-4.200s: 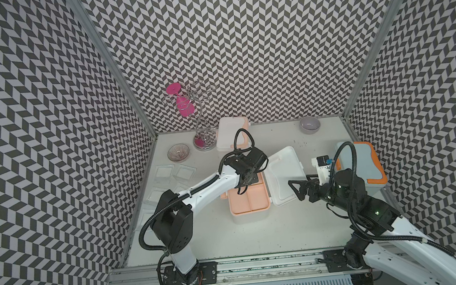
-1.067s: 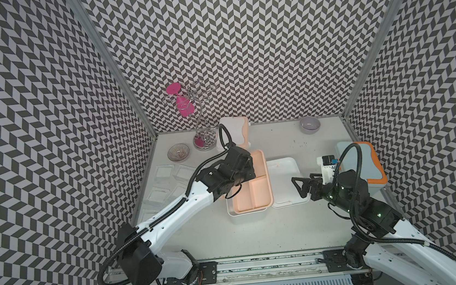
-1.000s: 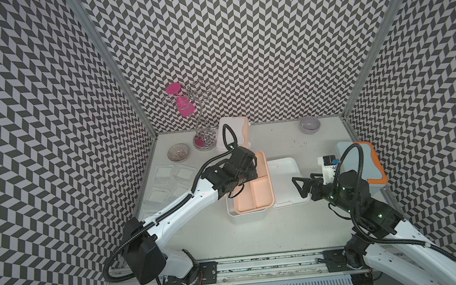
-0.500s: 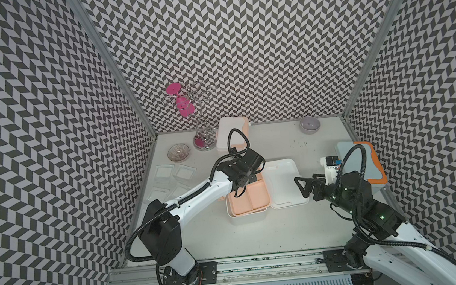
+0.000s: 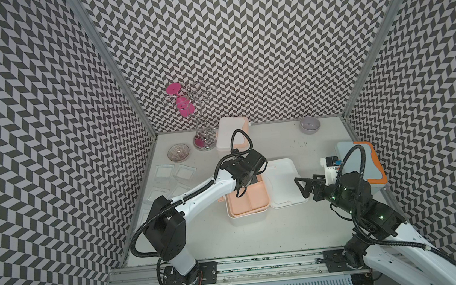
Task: Open first aid kits and take out gauze
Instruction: Place the compartment layer in the first aid kit.
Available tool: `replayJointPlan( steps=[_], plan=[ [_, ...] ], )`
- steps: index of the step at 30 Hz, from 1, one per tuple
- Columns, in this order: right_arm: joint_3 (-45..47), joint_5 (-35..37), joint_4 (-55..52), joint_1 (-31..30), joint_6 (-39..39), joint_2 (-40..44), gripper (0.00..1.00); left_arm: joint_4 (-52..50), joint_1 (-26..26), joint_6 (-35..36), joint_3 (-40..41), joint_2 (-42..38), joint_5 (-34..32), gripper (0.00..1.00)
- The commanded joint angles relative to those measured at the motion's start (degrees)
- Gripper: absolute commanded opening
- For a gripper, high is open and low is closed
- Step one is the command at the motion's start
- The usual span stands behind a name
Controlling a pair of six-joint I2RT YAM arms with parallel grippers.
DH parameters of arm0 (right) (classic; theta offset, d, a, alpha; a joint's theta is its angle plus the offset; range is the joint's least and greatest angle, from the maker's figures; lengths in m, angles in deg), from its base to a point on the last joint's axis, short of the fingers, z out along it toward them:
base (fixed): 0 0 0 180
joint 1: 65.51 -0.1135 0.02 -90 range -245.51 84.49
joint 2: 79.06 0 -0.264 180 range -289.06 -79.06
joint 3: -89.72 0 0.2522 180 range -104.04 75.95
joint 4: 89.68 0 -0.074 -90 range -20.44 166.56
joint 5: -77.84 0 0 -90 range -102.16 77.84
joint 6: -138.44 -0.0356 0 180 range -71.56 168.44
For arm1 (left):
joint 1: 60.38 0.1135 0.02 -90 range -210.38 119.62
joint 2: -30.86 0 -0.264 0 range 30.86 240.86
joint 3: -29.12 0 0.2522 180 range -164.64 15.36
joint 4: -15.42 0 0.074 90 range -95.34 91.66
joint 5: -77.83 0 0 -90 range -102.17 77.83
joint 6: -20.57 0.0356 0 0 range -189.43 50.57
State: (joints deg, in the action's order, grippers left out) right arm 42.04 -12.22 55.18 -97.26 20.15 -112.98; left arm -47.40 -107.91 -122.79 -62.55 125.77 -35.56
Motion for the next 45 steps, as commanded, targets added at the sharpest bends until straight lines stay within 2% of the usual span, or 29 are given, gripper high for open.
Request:
replayJointPlan(
  steps=[1,10,26,37,40,45],
  plan=[
    [0.51,-0.67,2.65,0.46,0.1,0.35,1.0,-3.09,-0.44,1.25,-1.37,-1.03,-3.05,0.0],
    [0.61,-1.02,2.92,0.72,0.19,0.07,1.0,-3.85,-0.43,1.43,-1.41,-2.17,-4.03,0.0],
    [1.49,-1.79,3.8,1.14,0.13,-0.35,1.0,-0.53,-0.9,0.84,3.35,0.78,-0.25,0.0],
    [3.57,-3.45,6.41,1.5,-0.88,-2.33,1.0,-0.08,-0.99,0.35,3.87,3.16,-0.16,0.01],
    [3.9,-4.87,7.21,2.02,-1.46,-3.62,1.0,0.87,-0.99,0.37,3.66,1.99,0.66,0.27],
    [4.07,-7.32,8.16,3.64,-1.43,-5.74,1.0,3.06,-1.03,2.44,3.03,-2.67,3.17,0.59]
  ],
)
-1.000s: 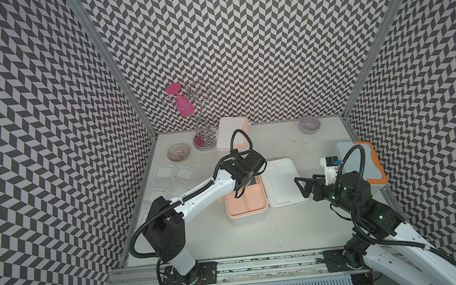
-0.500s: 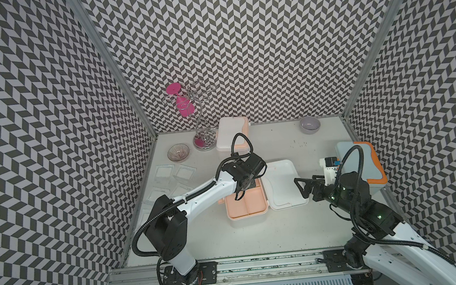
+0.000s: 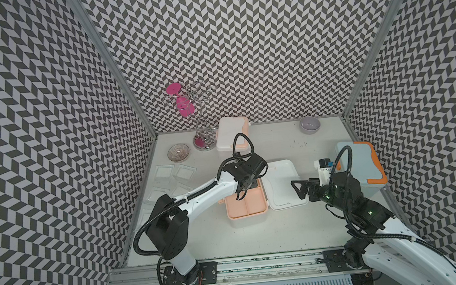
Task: Open first aid kits and take out gauze
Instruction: Place the compartment layer in the first aid kit.
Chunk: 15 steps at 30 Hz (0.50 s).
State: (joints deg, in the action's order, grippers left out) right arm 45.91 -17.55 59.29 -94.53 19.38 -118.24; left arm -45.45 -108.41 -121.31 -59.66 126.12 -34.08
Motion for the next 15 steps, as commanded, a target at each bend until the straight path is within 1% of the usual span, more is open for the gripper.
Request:
replayJointPlan(
  steps=[1,4,6,12,14,15],
  plan=[
    [0.29,-2.62,4.2,1.36,-0.66,-0.74,1.0,1.81,-0.53,1.71,0.46,-4.52,2.31,0.65],
    [0.76,-4.35,5.1,2.8,-0.64,-1.56,1.0,3.99,-0.21,2.95,2.74,-10.13,1.48,0.79],
    [1.19,-5.59,5.65,3.59,-0.64,-2.03,1.0,5.99,0.8,4.14,5.32,-13.98,0.96,0.86],
    [2.82,-8.69,8.25,5.58,-0.35,-3.34,1.0,9.36,8.55,6.88,13.54,-23.42,5.81,0.88],
    [3.52,-9.6,9.44,6.1,-0.55,-3.68,1.0,11.67,11.36,8.22,17.09,-26.68,9.65,0.88],
    [3.87,-10.04,9.97,6.37,-0.55,-3.95,1.0,13.66,12.87,9.0,19.01,-28.52,12.64,0.88]
  ],
)
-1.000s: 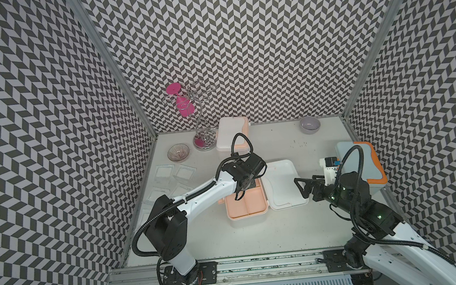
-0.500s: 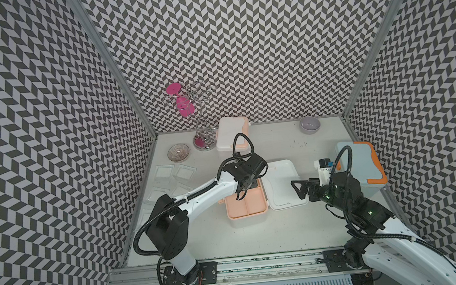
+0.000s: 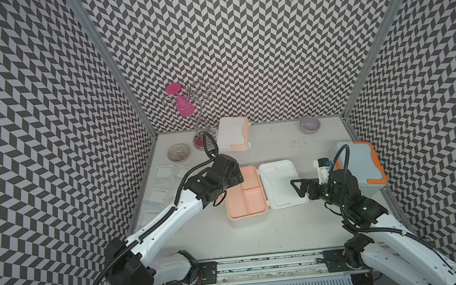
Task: Open first aid kits and take out gauze
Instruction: Place the compartment layer in the first aid kit, then close the lid of the first aid kit.
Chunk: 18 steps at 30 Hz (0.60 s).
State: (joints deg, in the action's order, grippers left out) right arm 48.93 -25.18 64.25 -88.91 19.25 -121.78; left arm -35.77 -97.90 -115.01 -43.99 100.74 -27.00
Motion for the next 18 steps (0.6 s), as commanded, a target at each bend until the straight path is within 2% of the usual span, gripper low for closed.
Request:
replayJointPlan(
  steps=[1,14,18],
  plan=[
    [1.07,-2.69,5.5,0.89,-0.39,-0.78,1.0,5.55,3.18,3.25,5.43,-4.87,7.66,0.89],
    [3.9,-6.06,8.62,4.63,-0.53,-3.07,1.0,8.5,3.06,-1.07,19.74,-19.3,21.14,0.91],
    [4.43,-7.27,9.04,5.33,-0.88,-2.98,1.0,6.67,-0.49,-3.77,21.79,-23.13,20.38,0.91]
  ],
)
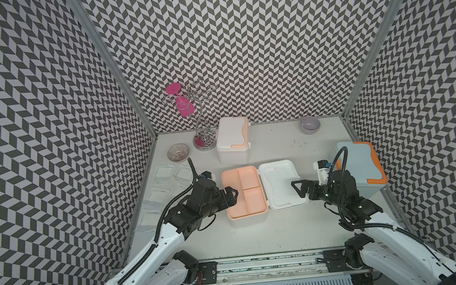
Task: Open first aid kits and take out gauze
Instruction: Close the lid of the first aid kit.
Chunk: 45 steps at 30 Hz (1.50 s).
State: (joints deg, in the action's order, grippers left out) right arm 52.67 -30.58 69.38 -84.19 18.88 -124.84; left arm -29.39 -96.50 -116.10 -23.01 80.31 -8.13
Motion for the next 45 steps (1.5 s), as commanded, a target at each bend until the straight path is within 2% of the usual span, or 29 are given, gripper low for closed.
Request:
replayJointPlan(
  steps=[1,13,19,23,33,36,38,40,45],
  plan=[
    [0.77,-2.23,4.19,0.66,-0.73,0.01,1.0,0.33,-2.54,-3.25,1.37,-3.35,1.39,0.91],
    [2.81,-5.79,7.93,1.08,-1.77,-3.56,1.0,5.32,-4.49,-2.72,3.08,1.11,4.17,0.92],
    [2.57,-11.54,10.25,1.17,-1.87,-6.02,1.0,6.85,-4.49,-2.11,3.55,3.12,4.96,0.92],
    [-0.21,-14.83,7.0,1.38,-0.32,-6.01,1.0,7.75,-4.44,-2.1,3.91,3.2,5.05,0.92],
    [-3.54,-18.93,5.84,1.39,-2.43,4.14,1.0,8.19,-4.49,-1.45,4.21,3.22,5.39,0.91],
    [-5.28,-23.1,6.36,1.17,-2.67,6.28,1.0,8.5,-4.49,-0.9,4.3,3.28,5.7,0.91],
    [-6.63,-27.2,7.6,-0.16,-3.05,6.75,1.0,9.1,-4.48,-0.2,4.27,3.46,6.43,0.91],
    [-8.42,-28.08,7.58,-3.25,-2.97,6.67,1.0,10.2,-4.42,0.75,4.3,3.38,7.49,0.91],
    [-12.04,-21.72,5.32,-13.41,-1.51,6.61,1.0,13.01,-4.46,2.53,4.19,3.25,8.81,0.9]
  ],
)
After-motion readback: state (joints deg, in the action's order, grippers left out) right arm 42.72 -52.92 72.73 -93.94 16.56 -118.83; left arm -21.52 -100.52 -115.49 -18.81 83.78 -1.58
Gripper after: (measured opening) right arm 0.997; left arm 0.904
